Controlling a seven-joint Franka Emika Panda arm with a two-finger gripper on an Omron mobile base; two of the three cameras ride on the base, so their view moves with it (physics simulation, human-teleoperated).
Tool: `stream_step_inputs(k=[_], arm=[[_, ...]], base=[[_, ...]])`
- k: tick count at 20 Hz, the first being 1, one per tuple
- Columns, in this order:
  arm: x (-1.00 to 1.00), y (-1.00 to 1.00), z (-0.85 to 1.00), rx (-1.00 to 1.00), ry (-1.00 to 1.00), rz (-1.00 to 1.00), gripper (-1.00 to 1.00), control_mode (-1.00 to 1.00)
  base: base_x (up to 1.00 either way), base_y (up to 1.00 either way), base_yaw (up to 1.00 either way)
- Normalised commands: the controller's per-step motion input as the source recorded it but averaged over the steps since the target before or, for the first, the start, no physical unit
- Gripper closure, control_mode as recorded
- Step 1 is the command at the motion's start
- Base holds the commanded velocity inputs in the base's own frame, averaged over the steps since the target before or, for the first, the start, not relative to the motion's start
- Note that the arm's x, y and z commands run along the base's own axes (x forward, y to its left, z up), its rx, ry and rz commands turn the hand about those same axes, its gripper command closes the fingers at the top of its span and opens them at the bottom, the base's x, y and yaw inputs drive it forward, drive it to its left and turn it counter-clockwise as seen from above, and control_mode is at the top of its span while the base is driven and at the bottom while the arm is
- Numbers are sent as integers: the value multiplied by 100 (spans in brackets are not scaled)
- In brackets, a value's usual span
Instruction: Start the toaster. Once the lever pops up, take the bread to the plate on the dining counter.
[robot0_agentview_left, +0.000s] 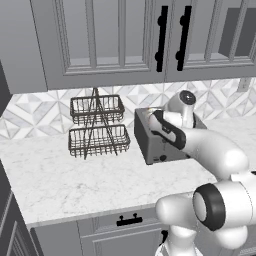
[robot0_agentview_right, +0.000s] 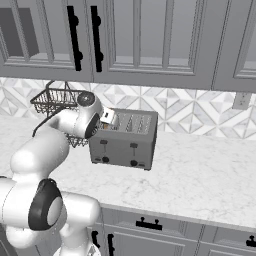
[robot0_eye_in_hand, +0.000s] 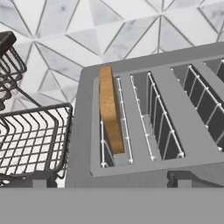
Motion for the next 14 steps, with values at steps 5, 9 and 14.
stream_step_inputs(k=[5,9,14], arm=[[27,0,-19,0,1,0,-100,-100],[20,0,-12,0,0,0,-100,-100],[26,0,-4,0,0,0,-100,-100]], base=[[0,0,0],[0,0,0],[0,0,0]])
